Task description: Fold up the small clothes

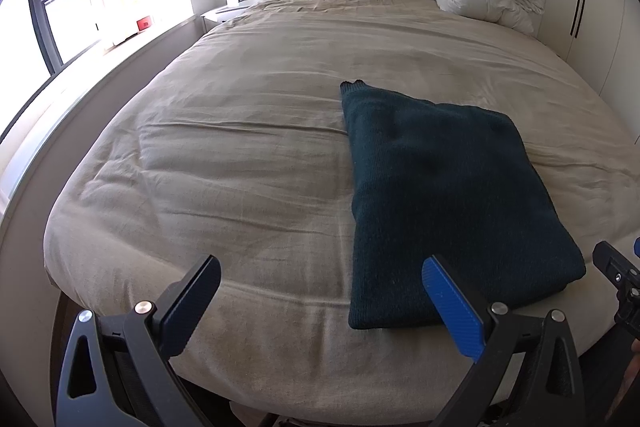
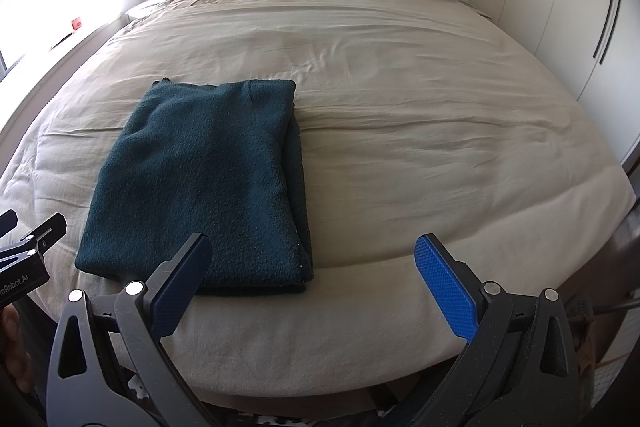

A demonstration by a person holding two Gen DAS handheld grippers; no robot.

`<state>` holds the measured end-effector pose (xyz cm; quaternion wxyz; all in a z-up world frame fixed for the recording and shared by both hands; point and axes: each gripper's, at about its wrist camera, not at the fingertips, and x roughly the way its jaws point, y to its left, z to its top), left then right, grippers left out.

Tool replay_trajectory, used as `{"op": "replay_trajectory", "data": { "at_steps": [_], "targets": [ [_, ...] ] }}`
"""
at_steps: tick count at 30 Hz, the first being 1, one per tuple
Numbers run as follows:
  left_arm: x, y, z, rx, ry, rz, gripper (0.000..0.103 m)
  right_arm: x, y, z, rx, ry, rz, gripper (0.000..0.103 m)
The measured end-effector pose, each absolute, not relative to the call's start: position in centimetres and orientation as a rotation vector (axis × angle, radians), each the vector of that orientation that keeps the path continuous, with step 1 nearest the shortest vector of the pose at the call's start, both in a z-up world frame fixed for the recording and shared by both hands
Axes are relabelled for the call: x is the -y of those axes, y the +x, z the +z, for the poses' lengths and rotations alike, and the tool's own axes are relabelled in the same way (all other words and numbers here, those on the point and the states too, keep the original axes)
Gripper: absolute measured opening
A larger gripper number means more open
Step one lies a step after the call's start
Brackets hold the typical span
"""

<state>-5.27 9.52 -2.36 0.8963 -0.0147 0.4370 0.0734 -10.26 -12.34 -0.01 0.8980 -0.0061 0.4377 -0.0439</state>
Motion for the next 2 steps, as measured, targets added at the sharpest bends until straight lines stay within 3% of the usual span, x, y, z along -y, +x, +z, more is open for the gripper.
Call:
{"op": "replay_trajectory", "data": {
  "at_steps": [2],
  "targets": [
    [-9.59,-5.20,-2.34,-0.904,-0.028,0.151,0.103,12.37,-10.30,-0.06,-0.909,-0.013,-0.089,0.103]
  ]
}}
